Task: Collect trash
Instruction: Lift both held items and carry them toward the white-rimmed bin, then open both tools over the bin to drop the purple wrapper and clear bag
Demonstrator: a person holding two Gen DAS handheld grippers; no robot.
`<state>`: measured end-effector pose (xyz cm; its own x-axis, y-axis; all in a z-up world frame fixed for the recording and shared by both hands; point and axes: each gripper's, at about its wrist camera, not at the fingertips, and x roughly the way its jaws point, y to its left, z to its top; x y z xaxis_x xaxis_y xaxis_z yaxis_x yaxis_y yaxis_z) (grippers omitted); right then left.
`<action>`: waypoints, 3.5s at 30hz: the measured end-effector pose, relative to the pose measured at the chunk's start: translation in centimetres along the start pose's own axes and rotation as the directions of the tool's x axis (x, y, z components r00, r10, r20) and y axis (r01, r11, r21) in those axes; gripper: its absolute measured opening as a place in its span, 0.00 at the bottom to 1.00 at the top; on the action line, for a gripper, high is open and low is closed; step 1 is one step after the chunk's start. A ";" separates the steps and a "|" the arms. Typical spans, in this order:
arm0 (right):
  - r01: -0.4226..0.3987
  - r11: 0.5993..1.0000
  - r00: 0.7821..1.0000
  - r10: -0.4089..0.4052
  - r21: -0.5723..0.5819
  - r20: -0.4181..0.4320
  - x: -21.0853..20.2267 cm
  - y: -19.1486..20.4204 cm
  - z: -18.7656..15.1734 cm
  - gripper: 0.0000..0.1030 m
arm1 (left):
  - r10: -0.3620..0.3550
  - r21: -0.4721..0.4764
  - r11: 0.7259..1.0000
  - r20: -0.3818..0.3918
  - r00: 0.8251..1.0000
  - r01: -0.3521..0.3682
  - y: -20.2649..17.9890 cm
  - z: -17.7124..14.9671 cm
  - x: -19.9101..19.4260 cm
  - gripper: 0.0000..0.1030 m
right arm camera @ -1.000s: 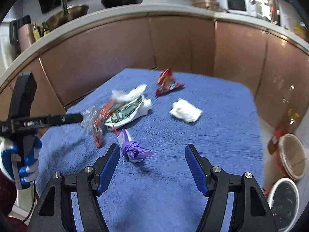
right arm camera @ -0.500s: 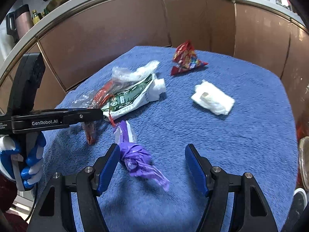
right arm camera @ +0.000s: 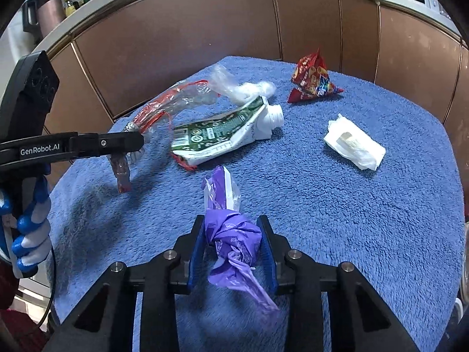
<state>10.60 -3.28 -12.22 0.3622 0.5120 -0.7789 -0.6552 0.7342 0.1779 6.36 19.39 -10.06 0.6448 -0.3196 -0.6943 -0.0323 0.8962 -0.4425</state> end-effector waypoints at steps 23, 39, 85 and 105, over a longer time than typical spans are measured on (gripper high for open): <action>0.106 0.990 0.961 -0.126 0.093 0.245 -13.3 1.0 -2.8 0.30 | -0.073 0.155 0.987 0.163 0.984 0.048 -5.2 -3.1 -11.4 0.13; 0.224 0.927 0.893 -0.319 0.301 0.318 -20.5 -4.7 -7.3 0.30 | -0.142 0.405 0.910 0.118 0.983 0.083 -16.3 -4.0 -9.5 0.13; 0.492 0.401 0.702 -0.708 0.773 -0.079 -24.5 -27.2 -22.6 0.30 | -0.275 0.579 0.573 -0.531 0.802 0.580 -49.7 -10.9 22.6 0.13; 0.553 0.282 0.678 -0.699 0.784 -0.228 -22.3 -30.7 -26.4 0.47 | -0.238 0.413 0.660 -0.677 0.696 0.628 -53.1 -14.0 30.5 0.39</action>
<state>5.15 -49.00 -16.22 0.5526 -0.2671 -0.7895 0.5352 0.8398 0.0905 17.03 -42.23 -15.69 -0.0608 -0.6445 -0.7622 0.6984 0.5180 -0.4938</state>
